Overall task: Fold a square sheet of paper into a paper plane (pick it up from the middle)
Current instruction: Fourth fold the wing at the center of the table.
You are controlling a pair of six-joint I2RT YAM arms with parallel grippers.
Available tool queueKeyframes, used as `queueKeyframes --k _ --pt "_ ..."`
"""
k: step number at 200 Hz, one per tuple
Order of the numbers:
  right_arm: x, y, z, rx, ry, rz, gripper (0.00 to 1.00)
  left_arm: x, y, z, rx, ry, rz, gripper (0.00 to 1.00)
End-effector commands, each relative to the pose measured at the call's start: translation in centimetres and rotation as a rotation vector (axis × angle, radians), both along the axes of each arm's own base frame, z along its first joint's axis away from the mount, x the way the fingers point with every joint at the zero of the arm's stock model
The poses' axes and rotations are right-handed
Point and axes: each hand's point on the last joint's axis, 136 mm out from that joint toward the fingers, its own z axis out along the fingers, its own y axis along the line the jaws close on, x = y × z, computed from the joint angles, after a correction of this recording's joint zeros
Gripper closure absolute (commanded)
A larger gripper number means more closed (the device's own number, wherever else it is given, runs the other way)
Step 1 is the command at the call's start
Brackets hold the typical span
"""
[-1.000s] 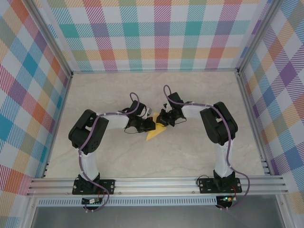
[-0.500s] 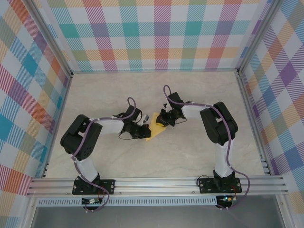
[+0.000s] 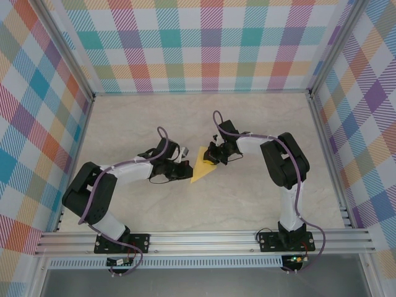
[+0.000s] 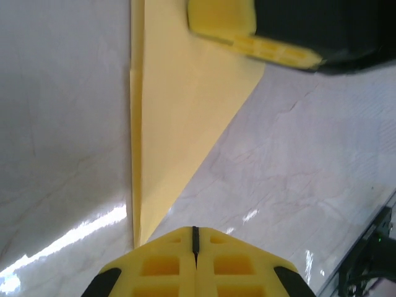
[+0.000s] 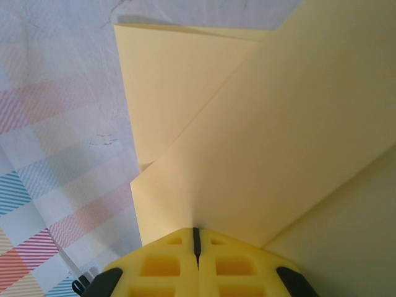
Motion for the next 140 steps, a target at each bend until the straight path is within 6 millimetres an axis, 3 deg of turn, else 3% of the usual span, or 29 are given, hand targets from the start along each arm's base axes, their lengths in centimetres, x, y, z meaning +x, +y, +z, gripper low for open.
queueKeyframes --k 1,46,87,110,140 --pt "-2.2 -3.9 -7.6 -0.245 0.110 -0.046 0.97 2.3 -0.3 -0.5 -0.006 -0.017 0.072 1.00" --pt "-2.0 -3.7 -7.4 -0.241 0.107 -0.042 0.97 1.9 -1.3 -2.3 -0.040 0.048 0.041 1.00" --pt "-1.6 -3.3 -6.7 -0.221 0.091 -0.040 0.97 0.6 -0.6 -3.4 -0.004 0.087 0.019 1.00" --pt "-0.8 -2.2 -4.6 -0.156 0.040 -0.019 0.96 -0.3 0.5 -4.8 0.062 0.118 0.018 1.00" --pt "-0.9 -0.4 -0.3 -0.043 -0.045 0.003 0.95 -0.7 1.1 -5.6 0.095 0.130 0.024 1.00"
